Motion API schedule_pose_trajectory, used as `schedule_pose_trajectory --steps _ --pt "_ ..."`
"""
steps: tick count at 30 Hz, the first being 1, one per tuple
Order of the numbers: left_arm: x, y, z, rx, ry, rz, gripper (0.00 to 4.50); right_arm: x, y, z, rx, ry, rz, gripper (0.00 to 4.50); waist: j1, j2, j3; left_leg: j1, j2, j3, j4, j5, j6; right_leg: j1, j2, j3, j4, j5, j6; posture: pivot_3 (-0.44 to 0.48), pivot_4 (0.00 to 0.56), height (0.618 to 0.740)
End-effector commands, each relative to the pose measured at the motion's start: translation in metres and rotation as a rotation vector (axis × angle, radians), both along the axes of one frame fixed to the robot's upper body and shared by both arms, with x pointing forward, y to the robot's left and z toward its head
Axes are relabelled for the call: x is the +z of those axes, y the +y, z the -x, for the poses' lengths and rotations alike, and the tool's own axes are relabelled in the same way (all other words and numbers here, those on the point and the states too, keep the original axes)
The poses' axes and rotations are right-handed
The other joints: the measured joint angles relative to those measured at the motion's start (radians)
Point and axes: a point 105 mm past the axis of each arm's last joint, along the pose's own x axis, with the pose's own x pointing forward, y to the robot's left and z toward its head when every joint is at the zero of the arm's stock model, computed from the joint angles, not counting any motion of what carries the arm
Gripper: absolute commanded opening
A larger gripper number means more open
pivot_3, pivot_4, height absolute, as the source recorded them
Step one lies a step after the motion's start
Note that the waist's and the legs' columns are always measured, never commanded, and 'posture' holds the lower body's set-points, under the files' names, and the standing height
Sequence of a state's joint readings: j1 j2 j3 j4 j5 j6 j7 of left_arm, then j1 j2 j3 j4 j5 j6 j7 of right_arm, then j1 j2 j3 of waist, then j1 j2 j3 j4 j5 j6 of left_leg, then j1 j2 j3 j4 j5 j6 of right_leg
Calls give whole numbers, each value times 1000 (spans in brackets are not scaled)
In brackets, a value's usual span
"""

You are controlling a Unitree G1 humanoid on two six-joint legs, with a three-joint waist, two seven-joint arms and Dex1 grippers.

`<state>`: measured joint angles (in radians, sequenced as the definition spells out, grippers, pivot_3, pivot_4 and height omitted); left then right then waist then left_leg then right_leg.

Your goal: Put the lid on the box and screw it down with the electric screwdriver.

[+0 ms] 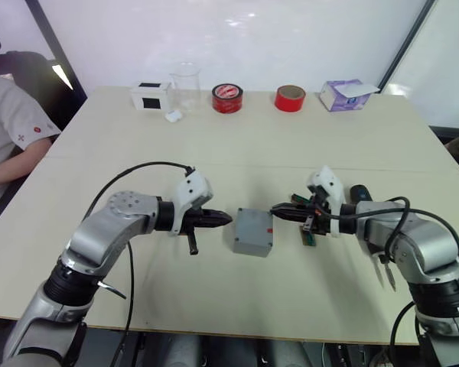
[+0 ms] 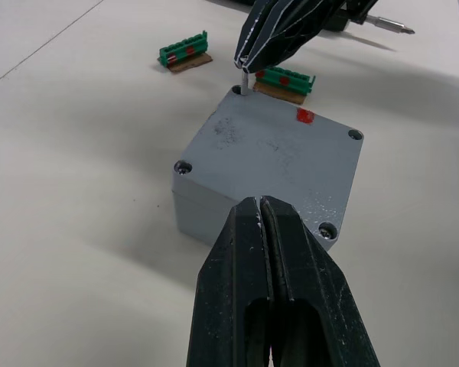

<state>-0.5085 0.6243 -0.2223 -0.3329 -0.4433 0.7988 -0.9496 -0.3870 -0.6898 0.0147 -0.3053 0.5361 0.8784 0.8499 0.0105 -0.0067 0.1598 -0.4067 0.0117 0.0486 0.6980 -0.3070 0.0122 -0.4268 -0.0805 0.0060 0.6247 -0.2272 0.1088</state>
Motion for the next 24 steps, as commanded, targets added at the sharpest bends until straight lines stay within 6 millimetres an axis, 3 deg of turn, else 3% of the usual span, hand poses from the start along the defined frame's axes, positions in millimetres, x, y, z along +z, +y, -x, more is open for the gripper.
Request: schedule_pose_trajectory --steps 1,15,18,23,24 --pt "6 -3 0 -13 -40 1 0 5 0 -2 0 -30 4 48 0 0 0 0 0 0 0 0 0 0 0 0 0 0 0 0 150 740" --pt "8 -6 0 -13 -45 5 0 1 -1 -3 4 -25 17 48 0 0 0 0 0 0 0 0 0 0 0 0 0 0 0 0 150 740" --pt "9 -6 -1 -13 -47 7 0 1 -2 -4 4 -31 22 873 0 0 0 0 0 0 0 0 0 0 0 0 0 0 0 0 150 740" --pt "10 -7 0 -14 -48 14 0 6 -7 -5 -9 -38 27 2937 0 0 0 0 0 0 0 0 0 0 0 0 0 0 0 0 150 740" --pt "11 -8 0 -14 -49 18 0 8 -9 -5 -14 -40 25 2937 0 0 0 0 0 0 0 0 0 0 0 0 0 0 0 0 150 740"
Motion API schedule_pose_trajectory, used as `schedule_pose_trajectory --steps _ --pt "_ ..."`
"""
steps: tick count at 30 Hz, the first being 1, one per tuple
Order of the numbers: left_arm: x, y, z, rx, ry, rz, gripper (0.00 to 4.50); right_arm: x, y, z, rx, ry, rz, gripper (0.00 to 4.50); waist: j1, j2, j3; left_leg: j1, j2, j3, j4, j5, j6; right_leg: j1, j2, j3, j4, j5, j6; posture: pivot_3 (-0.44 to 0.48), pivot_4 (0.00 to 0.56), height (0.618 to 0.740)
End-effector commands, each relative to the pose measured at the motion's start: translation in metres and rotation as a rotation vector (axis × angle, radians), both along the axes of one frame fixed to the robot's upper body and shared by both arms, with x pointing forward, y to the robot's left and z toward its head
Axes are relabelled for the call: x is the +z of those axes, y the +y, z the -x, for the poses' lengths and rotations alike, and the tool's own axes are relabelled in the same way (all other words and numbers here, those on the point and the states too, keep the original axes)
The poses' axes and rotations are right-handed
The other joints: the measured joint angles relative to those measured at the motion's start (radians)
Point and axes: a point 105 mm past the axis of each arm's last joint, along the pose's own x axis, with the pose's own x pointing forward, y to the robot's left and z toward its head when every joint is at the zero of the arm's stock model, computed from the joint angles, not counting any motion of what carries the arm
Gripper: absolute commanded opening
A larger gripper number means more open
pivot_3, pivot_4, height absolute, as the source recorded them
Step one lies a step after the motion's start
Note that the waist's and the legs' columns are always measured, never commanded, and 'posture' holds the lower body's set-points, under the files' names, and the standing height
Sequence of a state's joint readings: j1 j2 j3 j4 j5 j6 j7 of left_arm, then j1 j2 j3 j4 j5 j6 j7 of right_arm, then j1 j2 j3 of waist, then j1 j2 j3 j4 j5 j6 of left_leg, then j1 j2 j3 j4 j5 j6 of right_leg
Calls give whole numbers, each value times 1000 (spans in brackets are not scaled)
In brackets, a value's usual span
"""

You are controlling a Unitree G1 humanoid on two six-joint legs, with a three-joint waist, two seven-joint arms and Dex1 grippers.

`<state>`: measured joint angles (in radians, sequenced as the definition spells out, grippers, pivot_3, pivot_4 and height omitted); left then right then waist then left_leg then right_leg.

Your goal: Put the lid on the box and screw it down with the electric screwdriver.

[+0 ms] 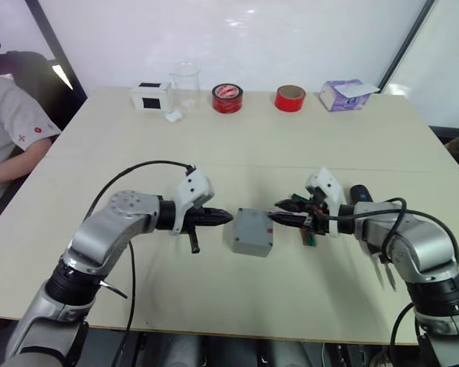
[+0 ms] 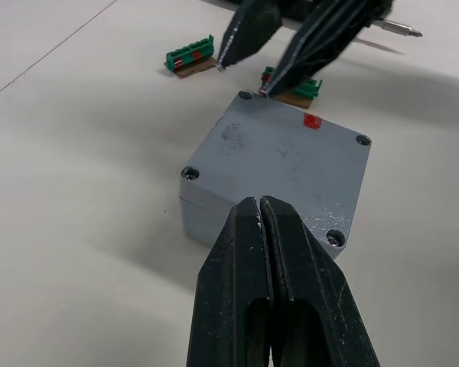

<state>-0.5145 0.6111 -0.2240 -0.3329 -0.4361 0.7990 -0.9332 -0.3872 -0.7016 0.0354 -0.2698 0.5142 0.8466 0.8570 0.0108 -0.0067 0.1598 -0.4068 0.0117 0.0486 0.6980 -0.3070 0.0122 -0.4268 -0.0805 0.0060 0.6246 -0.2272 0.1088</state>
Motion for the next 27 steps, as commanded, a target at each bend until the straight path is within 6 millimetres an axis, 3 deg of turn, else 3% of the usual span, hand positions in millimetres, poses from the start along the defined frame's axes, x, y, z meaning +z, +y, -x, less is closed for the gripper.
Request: schedule_pose_trajectory --steps 1,4,8,9,12,14,16,18,23,27 --pt "11 -7 2 -28 -38 25 0 19 -8 -2 -13 -45 -10 2937 0 0 0 0 0 0 0 0 0 0 0 0 0 0 0 0 150 740" --pt "21 -12 4 -46 -51 63 0 36 -21 -5 -64 -44 -61 2937 1 0 0 0 0 0 0 0 0 0 0 0 0 0 0 0 150 740" --pt "32 -21 8 -109 -129 28 0 55 -56 -17 -226 -61 1 2937 1 0 0 0 0 0 0 0 0 0 0 0 0 0 0 0 150 740" --pt "37 -27 10 -130 -147 41 0 58 -71 -18 -277 -42 43 3431 2 0 0 0 0 0 0 0 0 0 0 0 0 0 0 0 150 740" --pt "46 -37 14 -171 -181 57 0 67 -95 -15 -346 7 108 4266 2 0 0 -1 0 0 0 0 0 0 -1 0 -2 -1 -3 0 150 740" --pt "49 -45 21 -209 -202 65 0 79 -111 -21 -456 99 55 4488 -4 0 0 -1 0 1 0 0 0 0 -1 0 -4 -1 -3 0 150 740" --pt "53 -54 31 -262 -216 89 0 73 -134 -23 -615 252 75 4488 -19 0 1 -1 0 2 0 0 1 0 0 2 -5 -1 -3 0 150 740" --pt "54 -62 40 -302 -220 108 0 61 -150 -11 -657 331 202 4488 -17 0 1 -1 1 2 -1 0 1 0 0 2 -5 -2 -3 0 150 740" --pt "49 -77 48 -330 -224 133 0 41 -171 22 -633 498 357 4488 -5 0 1 -1 0 1 -3 -1 1 0 0 1 -8 -1 -3 0 150 740" --pt "37 -84 54 -349 -206 116 0 33 -170 39 -606 631 363 4488 -7 1 1 -1 0 2 -2 -1 1 0 -1 2 -8 -1 -3 0 150 740"
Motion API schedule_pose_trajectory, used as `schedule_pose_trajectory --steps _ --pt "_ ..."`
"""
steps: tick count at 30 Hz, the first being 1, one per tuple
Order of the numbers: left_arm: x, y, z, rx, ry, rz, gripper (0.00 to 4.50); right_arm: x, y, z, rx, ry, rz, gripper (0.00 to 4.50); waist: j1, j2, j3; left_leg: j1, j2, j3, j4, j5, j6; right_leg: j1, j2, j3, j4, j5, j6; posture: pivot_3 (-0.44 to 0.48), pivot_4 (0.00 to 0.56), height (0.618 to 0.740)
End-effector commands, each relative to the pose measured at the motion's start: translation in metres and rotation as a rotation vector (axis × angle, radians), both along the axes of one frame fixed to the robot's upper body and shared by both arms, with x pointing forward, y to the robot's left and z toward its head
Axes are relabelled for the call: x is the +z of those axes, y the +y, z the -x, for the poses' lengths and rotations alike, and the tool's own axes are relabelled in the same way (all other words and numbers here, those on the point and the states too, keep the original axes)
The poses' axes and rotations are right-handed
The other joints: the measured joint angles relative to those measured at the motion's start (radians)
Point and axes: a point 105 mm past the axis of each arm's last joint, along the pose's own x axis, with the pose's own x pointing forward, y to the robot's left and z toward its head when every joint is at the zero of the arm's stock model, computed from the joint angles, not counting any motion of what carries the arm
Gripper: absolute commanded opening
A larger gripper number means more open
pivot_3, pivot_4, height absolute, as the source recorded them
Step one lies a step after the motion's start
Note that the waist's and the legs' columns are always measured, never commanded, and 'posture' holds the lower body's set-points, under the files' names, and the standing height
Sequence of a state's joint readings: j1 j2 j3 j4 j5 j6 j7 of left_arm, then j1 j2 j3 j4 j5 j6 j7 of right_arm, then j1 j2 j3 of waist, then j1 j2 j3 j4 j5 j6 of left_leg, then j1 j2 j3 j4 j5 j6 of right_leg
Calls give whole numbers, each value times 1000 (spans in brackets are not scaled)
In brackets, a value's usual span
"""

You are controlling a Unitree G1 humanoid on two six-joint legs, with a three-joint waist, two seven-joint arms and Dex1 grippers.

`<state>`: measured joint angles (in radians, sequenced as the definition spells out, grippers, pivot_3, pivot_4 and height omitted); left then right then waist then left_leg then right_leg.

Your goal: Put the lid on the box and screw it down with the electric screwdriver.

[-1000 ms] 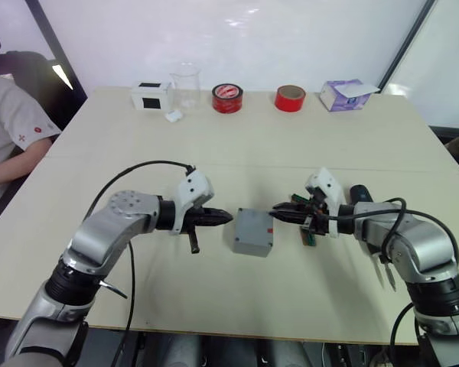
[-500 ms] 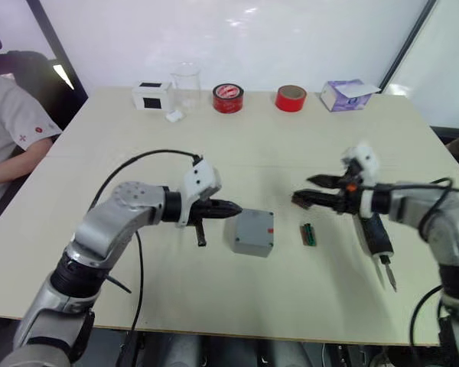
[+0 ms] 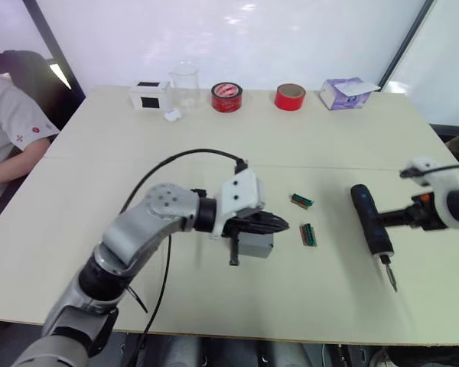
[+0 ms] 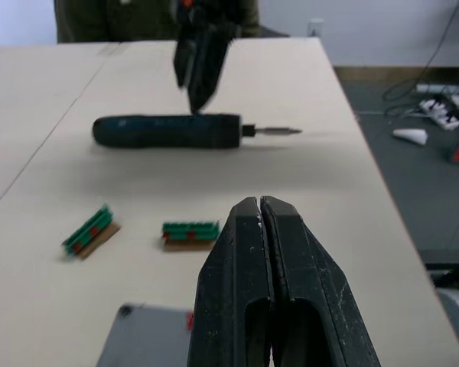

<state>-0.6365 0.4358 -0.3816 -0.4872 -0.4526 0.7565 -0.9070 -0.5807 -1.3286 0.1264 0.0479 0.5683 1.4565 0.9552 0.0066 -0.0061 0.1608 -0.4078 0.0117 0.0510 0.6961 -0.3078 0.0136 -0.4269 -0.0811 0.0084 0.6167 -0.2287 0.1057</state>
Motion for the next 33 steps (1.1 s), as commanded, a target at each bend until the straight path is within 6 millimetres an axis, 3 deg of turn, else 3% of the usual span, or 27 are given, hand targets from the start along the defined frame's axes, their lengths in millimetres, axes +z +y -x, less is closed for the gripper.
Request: schedule_pose_trajectory --steps 1,7,13,22,25,31,33 --pt "-3 -7 8 -14 -23 7 0 5 0 9 -5 58 -25 4488 -3 0 0 0 0 0 0 0 0 0 0 0 0 0 0 0 150 740" --pt "-9 -9 12 14 15 24 0 -4 -1 12 -24 121 -54 4488 0 0 0 0 1 0 0 0 0 0 1 0 0 0 0 0 150 740" --pt "-12 -8 14 36 31 20 0 -14 0 1 -6 128 -47 4488 2 0 0 0 0 0 1 0 0 0 1 0 0 0 0 0 150 740" --pt "-12 -6 11 83 45 23 0 -44 -2 -14 3 183 -20 4488 3 0 0 0 0 1 1 0 0 0 0 0 0 0 0 0 150 740" --pt "-13 -6 14 91 61 30 0 -48 -1 -13 36 204 1 3915 3 0 0 0 0 0 1 0 0 0 1 0 0 0 0 0 150 740" --pt "-11 -6 12 110 68 43 0 -61 -2 -8 50 252 28 1929 4 -1 0 0 0 0 1 0 0 1 1 0 0 1 1 0 150 740" --pt "-11 -5 9 120 65 39 0 -62 -3 -10 42 247 31 1817 4 -1 0 0 0 0 2 0 0 1 1 0 0 1 1 0 150 740"
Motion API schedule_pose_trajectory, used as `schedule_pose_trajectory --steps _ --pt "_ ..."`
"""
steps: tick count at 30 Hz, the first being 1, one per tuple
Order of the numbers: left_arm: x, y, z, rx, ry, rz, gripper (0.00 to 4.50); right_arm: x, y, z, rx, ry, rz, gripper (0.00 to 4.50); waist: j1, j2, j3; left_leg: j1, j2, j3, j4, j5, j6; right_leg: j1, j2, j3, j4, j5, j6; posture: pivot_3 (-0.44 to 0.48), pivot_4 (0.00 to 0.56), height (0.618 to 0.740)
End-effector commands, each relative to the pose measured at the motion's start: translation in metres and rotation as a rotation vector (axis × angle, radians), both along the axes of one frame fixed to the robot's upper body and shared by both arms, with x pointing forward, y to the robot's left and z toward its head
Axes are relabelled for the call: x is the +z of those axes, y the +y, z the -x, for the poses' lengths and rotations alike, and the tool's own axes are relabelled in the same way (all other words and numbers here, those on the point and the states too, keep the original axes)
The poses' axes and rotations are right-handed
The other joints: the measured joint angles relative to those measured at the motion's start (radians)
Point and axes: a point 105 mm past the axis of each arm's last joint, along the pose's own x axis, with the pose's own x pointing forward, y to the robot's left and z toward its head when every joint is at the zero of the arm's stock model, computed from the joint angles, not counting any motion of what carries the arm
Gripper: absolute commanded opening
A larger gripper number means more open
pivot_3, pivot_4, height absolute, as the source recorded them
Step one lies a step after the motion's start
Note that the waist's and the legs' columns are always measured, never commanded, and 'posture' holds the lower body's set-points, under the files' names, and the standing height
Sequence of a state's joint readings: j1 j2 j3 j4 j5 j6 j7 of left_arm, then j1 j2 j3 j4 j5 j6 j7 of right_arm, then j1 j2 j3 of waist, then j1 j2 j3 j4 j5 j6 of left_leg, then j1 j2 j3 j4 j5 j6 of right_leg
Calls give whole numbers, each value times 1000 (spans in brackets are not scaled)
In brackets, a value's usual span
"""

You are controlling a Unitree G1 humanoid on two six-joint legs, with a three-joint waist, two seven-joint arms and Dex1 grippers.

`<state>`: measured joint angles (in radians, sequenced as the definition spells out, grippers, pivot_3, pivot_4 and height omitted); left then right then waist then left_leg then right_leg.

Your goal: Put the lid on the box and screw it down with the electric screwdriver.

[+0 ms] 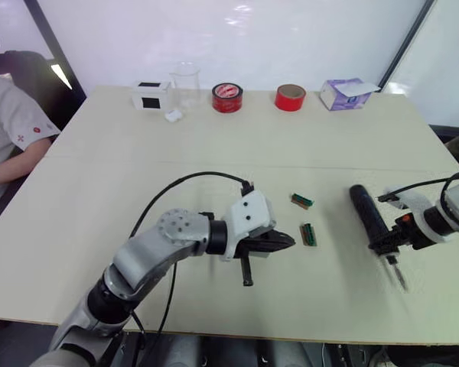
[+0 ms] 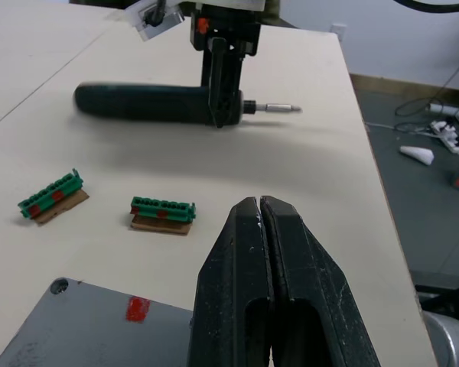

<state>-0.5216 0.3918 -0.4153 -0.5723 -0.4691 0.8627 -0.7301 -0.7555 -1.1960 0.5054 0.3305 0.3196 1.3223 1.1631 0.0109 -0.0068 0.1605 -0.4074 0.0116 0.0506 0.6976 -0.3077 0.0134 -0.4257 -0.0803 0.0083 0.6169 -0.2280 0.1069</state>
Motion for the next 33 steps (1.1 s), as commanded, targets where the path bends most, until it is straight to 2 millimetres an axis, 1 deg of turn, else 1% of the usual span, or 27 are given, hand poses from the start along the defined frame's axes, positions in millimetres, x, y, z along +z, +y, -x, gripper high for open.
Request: schedule_pose_trajectory --steps 1,3,5,7,9,11,12,14,15,16,17,18,20,22,24,29,33 --pt "11 2 -1 2 -47 24 0 -10 0 0 -9 19 2 1817 0 0 0 0 0 0 0 0 0 0 0 0 0 0 0 0 150 740" --pt "11 6 -7 18 -50 19 0 -3 -2 -12 -31 -45 5 1817 -3 -4 -1 0 0 0 0 0 0 1 0 0 0 0 0 0 150 740" --pt "11 12 -16 47 -51 15 0 12 -2 -28 -37 -140 -9 1817 -12 -6 -2 1 0 0 0 0 0 2 1 0 0 0 -1 0 150 740" --pt "11 20 -25 74 -45 12 0 38 2 -45 -41 -266 -63 1817 -25 -5 -1 2 0 1 1 0 -1 3 1 0 0 0 -2 0 150 740" --pt "9 28 -32 91 -32 10 0 74 12 -63 -63 -435 -180 1817 -28 0 1 2 0 3 1 1 -1 1 0 2 0 2 -1 0 150 740" --pt "7 35 -39 106 -28 -5 0 113 28 -73 -41 -612 -359 1817 -26 5 4 1 -1 4 0 1 -1 -2 0 4 1 3 0 0 150 740" --pt "6 38 -42 113 -27 -15 0 130 38 -73 -16 -690 -449 1817 -24 6 4 0 -1 3 0 1 -1 -3 1 4 2 4 3 0 150 740" --pt "4 44 -47 125 -26 -38 0 159 59 -65 40 -824 -630 1817 -20 6 4 -1 0 2 -1 1 -2 -4 2 2 4 4 4 0 150 740" --pt "3 49 -51 139 -20 -44 0 167 78 -59 76 -895 -727 1817 -19 6 4 -1 1 0 -3 1 -2 -4 3 1 2 4 4 0 150 740" --pt "2 52 -53 148 -16 -46 0 170 88 -53 86 -944 -785 1817 -18 5 4 -1 1 0 -4 1 -2 -4 3 1 1 4 4 0 150 740" --pt "3 55 -55 152 -6 -40 0 170 105 -48 125 -1032 -817 1817 -18 4 3 -1 2 -2 -6 1 -2 -3 3 -1 0 4 4 0 150 740" --pt "5 57 -57 154 0 -34 0 166 118 -42 140 -1057 -859 1817 -18 3 3 -1 3 -2 -6 1 -2 -3 4 -2 0 4 4 0 150 740" --pt "4 58 -59 148 3 -43 0 161 136 -34 156 -1097 -909 1817 -16 4 3 -1 3 -3 -7 2 -3 -3 3 -3 1 4 4 0 150 740" --pt "1 60 -61 135 -4 -75 0 158 149 -31 157 -1147 -945 1817 -7 4 3 -1 1 -2 -7 3 -5 -3 -1 -3 1 4 4 0 150 740" --pt "-2 60 -63 118 -11 -107 0 155 162 -28 158 -1189 -985 1817 -2 4 3 -2 -1 0 -5 3 -5 -3 -2 -2 0 4 4 0 150 740" --pt "-6 55 -65 81 -28 -148 0 142 187 -24 196 -1224 -975 1817 0 4 3 -1 -2 -1 -4 3 -4 -2 -1 -1 0 4 5 0 150 740" --pt "-10 47 -64 46 -37 -167 0 130 195 -21 217 -1237 -943 1817 -5 4 3 -1 -2 -1 -4 3 -4 -2 -1 -2 0 4 5 0 150 740"
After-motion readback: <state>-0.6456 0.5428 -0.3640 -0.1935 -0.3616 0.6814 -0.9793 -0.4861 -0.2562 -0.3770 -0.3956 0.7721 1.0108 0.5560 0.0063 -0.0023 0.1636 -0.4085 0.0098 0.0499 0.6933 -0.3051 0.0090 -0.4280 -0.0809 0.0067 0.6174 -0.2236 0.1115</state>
